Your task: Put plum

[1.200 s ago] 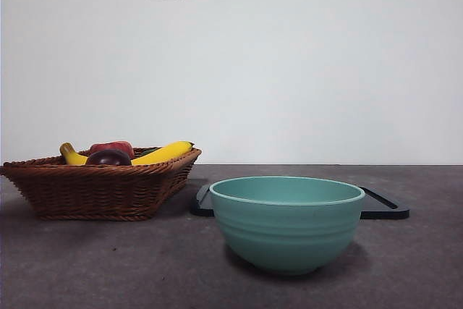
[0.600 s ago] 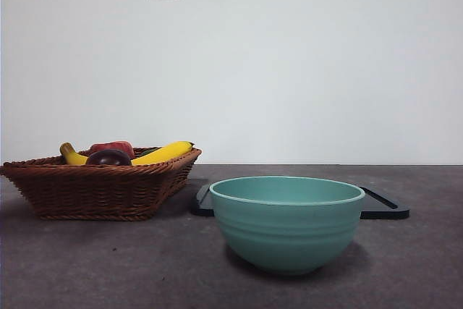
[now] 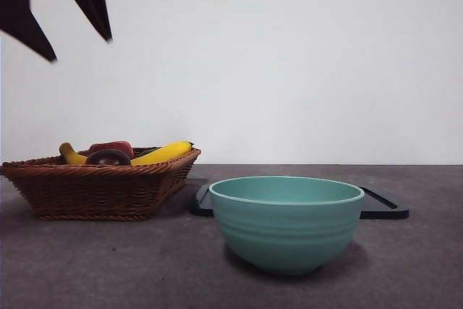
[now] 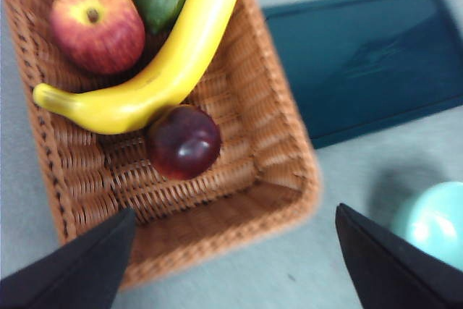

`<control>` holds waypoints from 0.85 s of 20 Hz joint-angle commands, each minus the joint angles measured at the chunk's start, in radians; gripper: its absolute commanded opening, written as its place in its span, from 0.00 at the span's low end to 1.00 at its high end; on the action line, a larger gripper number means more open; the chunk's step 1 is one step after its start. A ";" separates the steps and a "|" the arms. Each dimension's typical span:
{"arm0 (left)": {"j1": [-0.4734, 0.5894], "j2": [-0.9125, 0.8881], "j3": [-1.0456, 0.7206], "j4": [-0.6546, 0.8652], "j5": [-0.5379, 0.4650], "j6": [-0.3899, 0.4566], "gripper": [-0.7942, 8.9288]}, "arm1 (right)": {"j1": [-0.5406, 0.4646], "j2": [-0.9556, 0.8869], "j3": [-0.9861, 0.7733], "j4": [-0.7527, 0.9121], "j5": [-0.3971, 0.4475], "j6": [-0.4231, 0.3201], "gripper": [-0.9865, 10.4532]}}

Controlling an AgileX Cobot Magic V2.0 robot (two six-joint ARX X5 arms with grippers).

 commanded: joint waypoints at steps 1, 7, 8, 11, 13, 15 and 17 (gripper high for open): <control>-0.012 0.086 0.024 0.042 -0.021 0.001 0.53 | 0.003 0.008 0.021 0.006 0.000 0.007 0.44; -0.016 0.276 0.024 0.120 -0.030 0.002 0.53 | 0.003 0.009 0.021 0.006 0.000 0.007 0.44; -0.016 0.300 0.024 0.130 -0.042 0.002 0.53 | 0.003 0.008 0.021 0.006 0.000 0.007 0.44; -0.017 0.362 0.024 0.155 -0.070 0.005 0.53 | 0.003 0.009 0.021 0.006 0.000 0.007 0.44; -0.017 0.393 0.024 0.172 -0.074 0.005 0.53 | 0.003 0.009 0.021 0.006 0.000 0.007 0.44; -0.017 0.413 0.024 0.195 -0.074 0.005 0.53 | 0.003 0.009 0.021 0.006 0.000 0.007 0.44; -0.017 0.428 0.024 0.207 -0.074 0.005 0.53 | 0.003 0.009 0.021 0.006 0.000 0.007 0.44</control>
